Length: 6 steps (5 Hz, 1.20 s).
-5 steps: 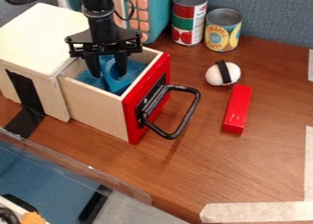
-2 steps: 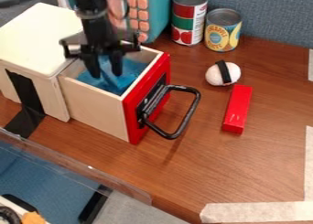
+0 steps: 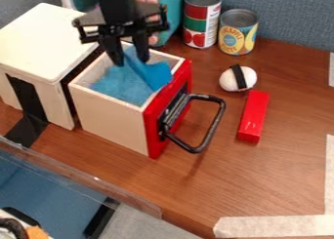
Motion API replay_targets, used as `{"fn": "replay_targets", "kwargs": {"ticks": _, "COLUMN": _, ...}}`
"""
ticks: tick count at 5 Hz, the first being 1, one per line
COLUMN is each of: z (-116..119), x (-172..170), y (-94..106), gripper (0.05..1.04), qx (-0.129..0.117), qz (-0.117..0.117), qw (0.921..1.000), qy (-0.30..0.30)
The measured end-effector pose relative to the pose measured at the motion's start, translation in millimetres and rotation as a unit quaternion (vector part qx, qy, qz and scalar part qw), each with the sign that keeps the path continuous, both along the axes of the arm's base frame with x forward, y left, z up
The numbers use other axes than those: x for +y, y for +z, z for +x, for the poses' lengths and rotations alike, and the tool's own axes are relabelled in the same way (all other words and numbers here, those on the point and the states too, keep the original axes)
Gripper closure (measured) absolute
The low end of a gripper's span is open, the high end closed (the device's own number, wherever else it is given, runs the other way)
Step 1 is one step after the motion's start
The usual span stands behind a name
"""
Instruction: Take a blue object out of the drawer and put it on the middle of the table
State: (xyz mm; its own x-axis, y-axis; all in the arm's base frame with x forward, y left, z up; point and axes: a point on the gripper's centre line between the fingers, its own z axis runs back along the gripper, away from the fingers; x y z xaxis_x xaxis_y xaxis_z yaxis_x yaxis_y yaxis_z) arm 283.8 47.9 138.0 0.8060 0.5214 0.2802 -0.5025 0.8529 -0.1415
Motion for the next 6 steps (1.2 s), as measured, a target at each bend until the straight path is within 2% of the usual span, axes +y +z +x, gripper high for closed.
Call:
{"fn": "replay_targets", "kwargs": {"ticks": 1, "z": -0.5, "x": -29.9, "y": 20.9, "gripper": 0.693, "qx": -0.024, "qz": -0.013, "qw": 0.9989, "qy": -0.039}}
{"fn": "replay_targets", "kwargs": {"ticks": 2, "z": -3.9, "x": -69.0, "y": 22.3, "gripper": 0.693, "qx": -0.018, "qz": -0.004, "qw": 0.9959, "qy": -0.089}}
{"fn": "replay_targets", "kwargs": {"ticks": 3, "z": -8.5, "x": -107.8, "y": 20.4, "gripper": 0.693, "qx": -0.016, "qz": 0.003, "qw": 0.9891, "qy": -0.146}}
{"fn": "replay_targets", "kwargs": {"ticks": 4, "z": -12.2, "x": -148.2, "y": -11.4, "gripper": 0.693, "qx": 0.024, "qz": 0.028, "qw": 0.9791, "qy": -0.200}}
{"fn": "replay_targets", "kwargs": {"ticks": 5, "z": -10.5, "x": -159.9, "y": -44.5, "gripper": 0.693, "qx": 0.059, "qz": 0.057, "qw": 0.9732, "qy": -0.215}}
{"fn": "replay_targets", "kwargs": {"ticks": 6, "z": -7.7, "x": -168.2, "y": -63.5, "gripper": 0.693, "qx": 0.078, "qz": 0.069, "qw": 0.9685, "qy": -0.226}}
